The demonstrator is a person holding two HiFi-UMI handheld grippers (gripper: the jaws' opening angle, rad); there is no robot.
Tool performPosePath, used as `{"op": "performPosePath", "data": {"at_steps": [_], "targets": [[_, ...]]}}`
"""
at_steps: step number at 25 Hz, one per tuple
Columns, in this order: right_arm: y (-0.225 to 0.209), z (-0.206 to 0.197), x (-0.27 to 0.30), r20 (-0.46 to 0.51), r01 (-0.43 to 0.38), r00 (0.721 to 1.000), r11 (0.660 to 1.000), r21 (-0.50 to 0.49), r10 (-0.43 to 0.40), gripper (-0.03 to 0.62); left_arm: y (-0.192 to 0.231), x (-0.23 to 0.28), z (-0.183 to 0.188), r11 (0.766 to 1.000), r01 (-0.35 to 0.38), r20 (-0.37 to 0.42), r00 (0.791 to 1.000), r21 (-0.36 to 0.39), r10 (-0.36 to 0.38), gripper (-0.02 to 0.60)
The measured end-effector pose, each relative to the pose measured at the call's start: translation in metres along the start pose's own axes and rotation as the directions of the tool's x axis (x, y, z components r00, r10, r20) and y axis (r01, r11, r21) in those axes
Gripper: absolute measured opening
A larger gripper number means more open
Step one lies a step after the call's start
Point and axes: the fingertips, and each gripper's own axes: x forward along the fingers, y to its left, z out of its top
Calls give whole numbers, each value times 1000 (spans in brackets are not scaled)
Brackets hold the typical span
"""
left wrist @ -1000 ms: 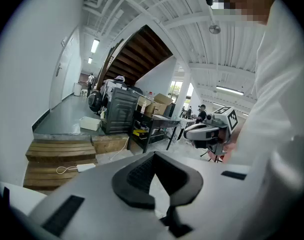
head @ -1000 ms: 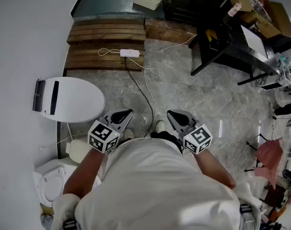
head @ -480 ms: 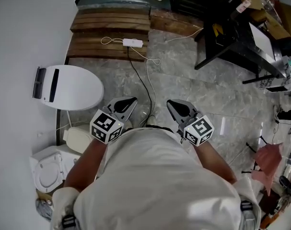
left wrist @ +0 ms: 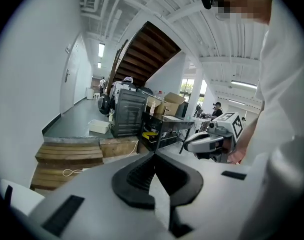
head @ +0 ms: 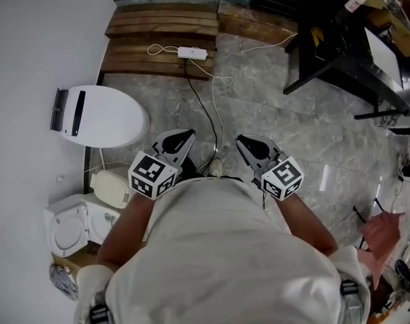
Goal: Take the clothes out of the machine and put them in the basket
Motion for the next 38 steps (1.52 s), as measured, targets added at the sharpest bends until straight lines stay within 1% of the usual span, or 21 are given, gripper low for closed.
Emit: {"op": "performPosePath", "data": {"at_steps": [1,2,3,4,7,9,14,17,20,24,27,31,34,38], "targets": [[-4,1,0,-1,-4,1000,1000,1,4,6,3,3,6,1000,-16,7,1000,-2,16,-2],[-7,2,1,-2,-6,1000,1000,2,6,8,6,5,12,1000,-28,12,1000,-7,29,30],[-11,4,2,-4,-7,1000,1000,3,7,11,11,7,17,999,-39,15,999,-13,40,134],[-15,4,6,-5,-9,1000,1000,7,9,11,18,9,20,999,-50,15,999,-19,50,183],[-28,5,24,-16,-15,1000,1000,25,16,11,46,14,29,996,-85,20,996,-22,85,187],[-36,8,40,-28,-16,999,1000,25,17,11,70,17,36,994,-106,26,994,-25,106,206],[-57,24,95,-67,-15,998,1000,20,16,11,145,26,50,990,-132,37,990,-48,133,238],[-67,46,133,-92,-7,996,1000,2,7,11,197,29,65,990,-128,40,991,-55,131,253],[-80,70,175,-111,10,994,1000,-29,-13,11,247,31,84,993,-113,60,992,-46,116,261],[-93,99,224,-111,43,993,999,-28,-46,11,304,33,103,995,-91,73,993,-30,93,261],[-95,117,252,-114,41,992,998,-43,-45,11,334,30,115,995,-96,87,991,-23,98,261],[-102,133,284,-132,23,991,998,-55,-30,11,366,25,123,992,-115,110,986,-56,121,259],[-112,141,309,-141,7,990,998,-55,-15,11,388,33,122,989,-119,105,986,-86,127,256],[-129,149,339,-158,-16,987,998,-60,7,11,417,45,128,988,-129,102,985,-89,138,256]]}}
